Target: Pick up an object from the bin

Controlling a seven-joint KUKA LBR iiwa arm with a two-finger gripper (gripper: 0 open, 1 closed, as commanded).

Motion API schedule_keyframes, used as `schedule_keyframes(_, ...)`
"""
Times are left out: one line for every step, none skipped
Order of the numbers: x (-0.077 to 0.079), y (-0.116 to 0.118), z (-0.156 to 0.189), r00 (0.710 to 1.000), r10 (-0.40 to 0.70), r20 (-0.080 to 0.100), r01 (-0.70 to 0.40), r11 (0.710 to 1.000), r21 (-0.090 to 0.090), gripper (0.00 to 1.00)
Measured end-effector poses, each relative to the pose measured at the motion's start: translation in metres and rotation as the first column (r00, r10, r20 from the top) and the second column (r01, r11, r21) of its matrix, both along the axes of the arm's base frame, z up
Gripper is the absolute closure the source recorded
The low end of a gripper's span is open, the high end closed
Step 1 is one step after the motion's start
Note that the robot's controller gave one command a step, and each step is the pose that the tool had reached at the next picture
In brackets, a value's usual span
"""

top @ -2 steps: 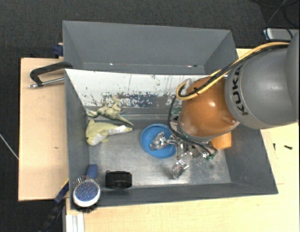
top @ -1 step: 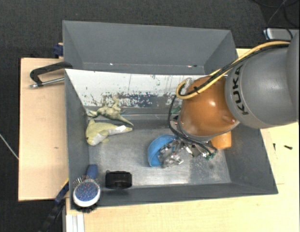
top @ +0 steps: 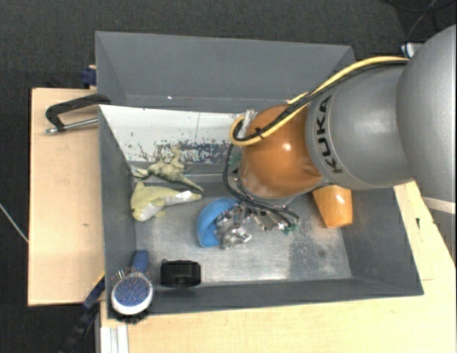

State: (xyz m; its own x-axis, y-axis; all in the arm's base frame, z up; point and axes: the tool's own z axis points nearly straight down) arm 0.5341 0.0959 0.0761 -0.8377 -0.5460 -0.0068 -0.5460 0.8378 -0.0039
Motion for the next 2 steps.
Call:
schedule_keyframes(-0.002, -0.001, -0.001, 1.000, -0.003, -0.004, 0.003, 1.000, 0.001, 0.00)
schedule_keyframes(0.054, 0.041, -0.002, 0.974, -0.227, -0.020, 0.226, 0.974, -0.009, 0.00)
